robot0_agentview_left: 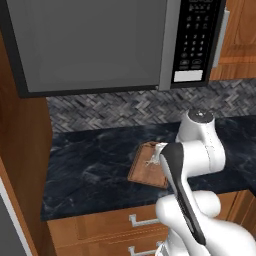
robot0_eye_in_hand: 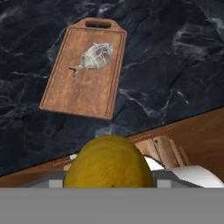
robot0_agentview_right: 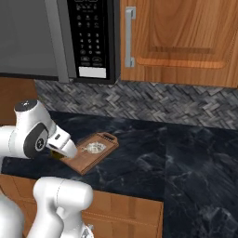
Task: Retrieve a lemon from the fridge and place it on the cutting board with the fish.
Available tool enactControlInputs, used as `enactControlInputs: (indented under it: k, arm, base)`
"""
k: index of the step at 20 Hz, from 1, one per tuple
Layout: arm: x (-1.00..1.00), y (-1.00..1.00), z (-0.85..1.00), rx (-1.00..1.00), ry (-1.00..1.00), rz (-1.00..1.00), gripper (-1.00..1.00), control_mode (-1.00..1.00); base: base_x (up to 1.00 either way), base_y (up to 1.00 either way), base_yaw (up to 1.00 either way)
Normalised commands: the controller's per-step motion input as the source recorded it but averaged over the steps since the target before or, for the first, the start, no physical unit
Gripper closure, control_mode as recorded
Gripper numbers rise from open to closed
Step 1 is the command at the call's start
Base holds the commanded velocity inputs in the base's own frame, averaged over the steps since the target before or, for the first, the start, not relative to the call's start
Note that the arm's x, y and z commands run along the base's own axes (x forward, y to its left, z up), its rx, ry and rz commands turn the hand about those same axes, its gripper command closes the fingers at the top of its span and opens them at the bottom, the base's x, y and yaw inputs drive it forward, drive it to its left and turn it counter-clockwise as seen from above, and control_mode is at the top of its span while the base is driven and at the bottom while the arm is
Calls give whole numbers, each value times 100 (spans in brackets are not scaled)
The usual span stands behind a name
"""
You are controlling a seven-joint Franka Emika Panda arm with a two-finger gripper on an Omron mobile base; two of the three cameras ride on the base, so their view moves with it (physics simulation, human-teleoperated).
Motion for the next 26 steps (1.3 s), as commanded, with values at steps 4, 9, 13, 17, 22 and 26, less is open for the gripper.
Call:
enactControlInputs:
  k: [4, 9, 13, 17, 22, 26]
  arm:
    - [42, 10, -61, 3, -4, 0, 100, -100]
    - [48, 3, -54, 0, 1, 0, 100, -100]
    - [52, 1, -52, 0, 0, 0, 100, -100]
    - [50, 0, -46, 0, 0, 0, 100, -100]
    - [42, 0, -42, 0, 0, 0, 100, -100]
    - [37, 2, -22, 0, 0, 0, 100, -100]
  base:
    - [0, 0, 0]
    - [0, 0, 0]
    - [0, 0, 0]
    - [0, 0, 0]
    - [0, 0, 0]
    - [0, 0, 0]
